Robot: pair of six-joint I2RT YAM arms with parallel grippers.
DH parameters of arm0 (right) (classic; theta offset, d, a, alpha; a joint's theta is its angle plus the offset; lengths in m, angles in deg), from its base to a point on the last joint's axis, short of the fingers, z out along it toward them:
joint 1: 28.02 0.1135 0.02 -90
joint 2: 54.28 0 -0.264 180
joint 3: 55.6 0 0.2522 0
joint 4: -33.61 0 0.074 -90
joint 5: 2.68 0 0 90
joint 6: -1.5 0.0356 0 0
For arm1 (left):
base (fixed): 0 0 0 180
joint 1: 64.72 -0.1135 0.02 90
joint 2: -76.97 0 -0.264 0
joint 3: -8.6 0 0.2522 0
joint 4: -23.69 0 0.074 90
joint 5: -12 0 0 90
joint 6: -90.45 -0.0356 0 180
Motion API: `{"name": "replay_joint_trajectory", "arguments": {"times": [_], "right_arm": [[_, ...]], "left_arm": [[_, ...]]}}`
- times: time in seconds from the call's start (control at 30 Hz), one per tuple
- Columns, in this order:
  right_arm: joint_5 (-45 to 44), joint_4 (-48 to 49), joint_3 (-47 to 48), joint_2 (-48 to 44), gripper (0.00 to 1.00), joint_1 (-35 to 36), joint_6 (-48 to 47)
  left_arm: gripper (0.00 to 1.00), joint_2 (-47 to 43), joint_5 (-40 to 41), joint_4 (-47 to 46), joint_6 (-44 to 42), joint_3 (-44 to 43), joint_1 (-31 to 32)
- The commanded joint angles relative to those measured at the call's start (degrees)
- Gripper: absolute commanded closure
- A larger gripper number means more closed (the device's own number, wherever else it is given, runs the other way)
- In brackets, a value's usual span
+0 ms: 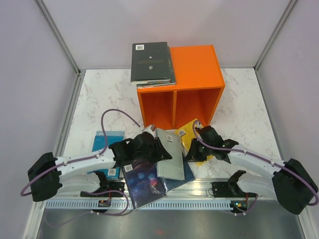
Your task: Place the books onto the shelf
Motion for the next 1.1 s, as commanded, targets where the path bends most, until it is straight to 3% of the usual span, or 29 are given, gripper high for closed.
{"name": "replay_joint_trajectory", "arguments": {"times": [0.0, 0.2, 0.37, 0.53, 0.7, 0.73, 0.77, 0.87, 1.07], "right_arm": [[4.3, -1.6, 4.1, -4.4, 0.78, 1.5, 0.5], [2.4, -7.8, 8.0, -8.3, 0.77, 1.5, -0.7], [2.6, -9.6, 9.0, -10.1, 0.77, 1.5, -0.7], [2.2, -10.6, 10.2, -10.6, 0.77, 1.5, -1.1], [2.1, -10.6, 11.5, -10.2, 0.77, 1.5, -1.0], [2.1, -10.6, 11.7, -10.2, 0.77, 1.5, -1.0], [2.1, -10.6, 11.9, -10.0, 0.77, 1.5, -1.0], [2.0, -10.7, 12.6, -10.5, 0.78, 1.5, -0.9], [0.9, -11.4, 11.2, -14.8, 0.78, 1.4, 1.0]], "left_arm": [[0.98, -10.6, 1.8, 4.4, -3.7, -6.3, 0.4], [0.98, -23.9, -2.0, 9.3, -6.7, -10.9, 0.4], [0.98, -24.2, -4.9, 14.2, -14.2, -27.8, 0.3], [0.98, -13.0, 3.6, 30.7, -21.6, -59.2, 0.2], [0.98, 6.1, 10.9, 42.7, -32.7, -93.8, -3.2], [0.98, 8.3, 8.4, 43.8, -33.4, -96.9, -6.1], [0.98, 10.0, -2.2, 42.8, -31.5, -98.6, -15.5], [0.98, 13.9, -18.9, 34.5, -26.4, -95.9, -29.2], [0.98, 24.6, -34.9, 22.7, -19.1, -97.7, -41.1]]}}
